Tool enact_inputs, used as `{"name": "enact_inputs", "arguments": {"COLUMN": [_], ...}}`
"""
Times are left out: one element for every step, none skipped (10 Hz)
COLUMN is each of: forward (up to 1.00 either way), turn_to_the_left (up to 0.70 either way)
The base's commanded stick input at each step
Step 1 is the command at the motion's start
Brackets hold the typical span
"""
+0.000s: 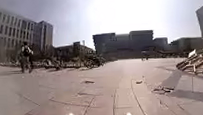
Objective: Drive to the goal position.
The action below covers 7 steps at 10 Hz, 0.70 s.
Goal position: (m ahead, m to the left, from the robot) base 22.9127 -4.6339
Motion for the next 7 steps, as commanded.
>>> {"name": "enact_inputs", "arguments": {"forward": [1.00,1.00,1.00,1.00,1.00,1.00,1.00], "turn_to_the_left": [0.00,0.00,0.00,-0.10,-0.33,-0.40,-0.40]}}
